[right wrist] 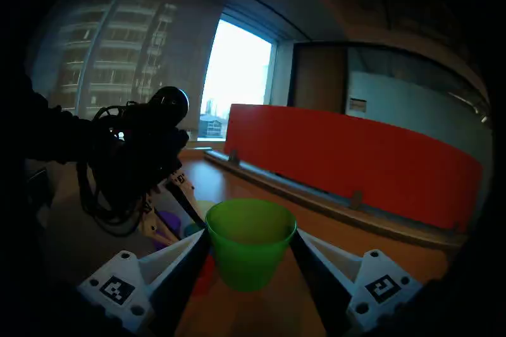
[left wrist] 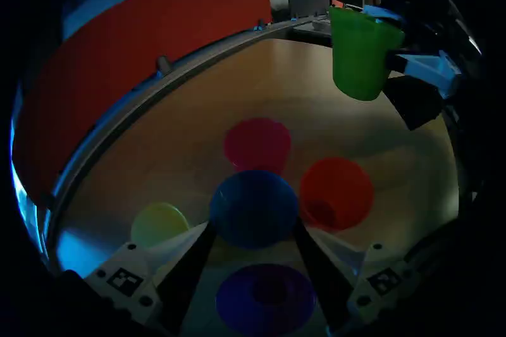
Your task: Pour water
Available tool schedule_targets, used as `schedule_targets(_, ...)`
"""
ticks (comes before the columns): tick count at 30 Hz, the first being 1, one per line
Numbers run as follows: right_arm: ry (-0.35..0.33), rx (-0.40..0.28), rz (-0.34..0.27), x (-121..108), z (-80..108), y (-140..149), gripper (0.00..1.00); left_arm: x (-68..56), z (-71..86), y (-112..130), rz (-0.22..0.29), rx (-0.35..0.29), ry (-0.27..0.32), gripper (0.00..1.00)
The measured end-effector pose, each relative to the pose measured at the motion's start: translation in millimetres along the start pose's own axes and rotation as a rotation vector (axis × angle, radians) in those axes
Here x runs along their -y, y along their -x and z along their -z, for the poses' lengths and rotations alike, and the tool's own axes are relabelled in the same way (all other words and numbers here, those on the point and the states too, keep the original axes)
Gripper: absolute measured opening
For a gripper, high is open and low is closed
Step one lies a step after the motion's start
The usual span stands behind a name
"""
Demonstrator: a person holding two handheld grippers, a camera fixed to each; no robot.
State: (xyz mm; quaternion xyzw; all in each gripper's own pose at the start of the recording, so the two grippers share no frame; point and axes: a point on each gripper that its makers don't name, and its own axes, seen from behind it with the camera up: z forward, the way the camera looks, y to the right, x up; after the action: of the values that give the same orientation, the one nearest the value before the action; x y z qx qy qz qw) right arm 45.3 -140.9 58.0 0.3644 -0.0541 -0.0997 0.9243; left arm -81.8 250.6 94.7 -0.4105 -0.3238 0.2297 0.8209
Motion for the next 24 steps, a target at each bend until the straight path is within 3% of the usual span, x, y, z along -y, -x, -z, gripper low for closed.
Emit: schedule_targets(24,0.003,0.002,0.004,-1.0,2.0,0.9,0.91,3.7,-10.2,-4.2,0.015,-0.021,-0.010,0.85)
